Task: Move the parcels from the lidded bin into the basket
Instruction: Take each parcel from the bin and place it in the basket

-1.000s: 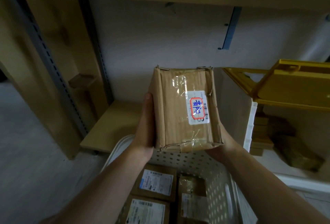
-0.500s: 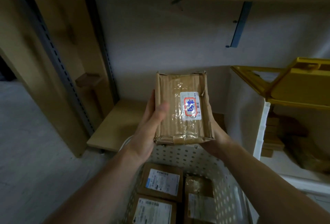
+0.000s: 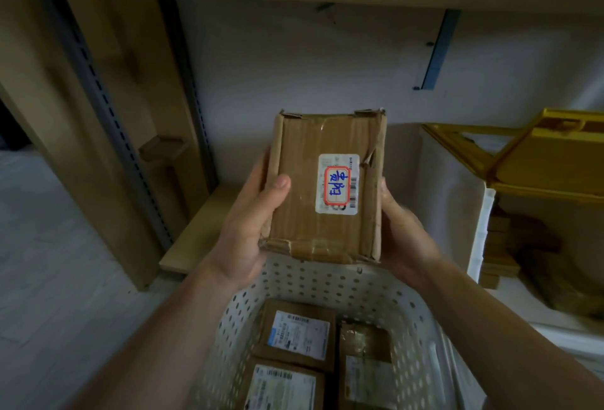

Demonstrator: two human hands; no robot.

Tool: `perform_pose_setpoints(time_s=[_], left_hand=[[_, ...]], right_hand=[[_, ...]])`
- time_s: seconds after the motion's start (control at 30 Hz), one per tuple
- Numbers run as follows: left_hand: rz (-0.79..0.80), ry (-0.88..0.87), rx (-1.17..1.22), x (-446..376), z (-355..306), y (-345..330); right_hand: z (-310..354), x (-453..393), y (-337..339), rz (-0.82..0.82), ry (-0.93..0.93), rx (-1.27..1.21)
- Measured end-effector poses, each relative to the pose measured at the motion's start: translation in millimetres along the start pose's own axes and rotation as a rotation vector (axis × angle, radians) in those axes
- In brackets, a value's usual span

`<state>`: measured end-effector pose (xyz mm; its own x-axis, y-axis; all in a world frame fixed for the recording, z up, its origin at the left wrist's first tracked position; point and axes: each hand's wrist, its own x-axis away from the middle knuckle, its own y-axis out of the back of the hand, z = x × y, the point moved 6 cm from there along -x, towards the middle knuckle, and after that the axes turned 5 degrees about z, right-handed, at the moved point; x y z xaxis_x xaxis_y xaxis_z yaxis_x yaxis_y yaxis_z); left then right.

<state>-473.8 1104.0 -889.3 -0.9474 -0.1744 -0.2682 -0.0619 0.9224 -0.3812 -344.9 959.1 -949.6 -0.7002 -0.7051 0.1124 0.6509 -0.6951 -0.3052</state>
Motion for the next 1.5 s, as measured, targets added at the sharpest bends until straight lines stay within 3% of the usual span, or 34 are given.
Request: perform_pose_setpoints(time_s=[0.2, 0.37, 0.6, 0.73, 1.0, 1.5], left_hand=[[-0.136, -0.151, -0.216, -1.0, -19.1, 23.2], [-0.292, -0.316, -0.751, 1.3, -25.1, 32.6], [-0.142, -0.083, -0.389, -4.3, -7.8, 32.1], [-0.157, -0.016, -0.269, -4.9, 4.7, 33.8], [-0.317, -0.073, -0.009, -8.7, 9.0, 45.1], [-0.219, 0.007, -0.037, -13.9, 14.1, 51.3]], right_hand=[[18.4, 10.3, 10.2, -0.202, 0.143, 0.027], [26.0, 17.4, 16.2, -0.324, 0.230, 0.240], [35.0, 30.9, 5.7, -0.364, 0.335, 0.307], [45.7, 35.2, 7.2, -0.363, 0.390, 0.273], [54.5, 35.5, -5.6, -0.079, 0.441, 0.207], [49.6, 34.3, 2.9, -0.034, 0.396, 0.121]])
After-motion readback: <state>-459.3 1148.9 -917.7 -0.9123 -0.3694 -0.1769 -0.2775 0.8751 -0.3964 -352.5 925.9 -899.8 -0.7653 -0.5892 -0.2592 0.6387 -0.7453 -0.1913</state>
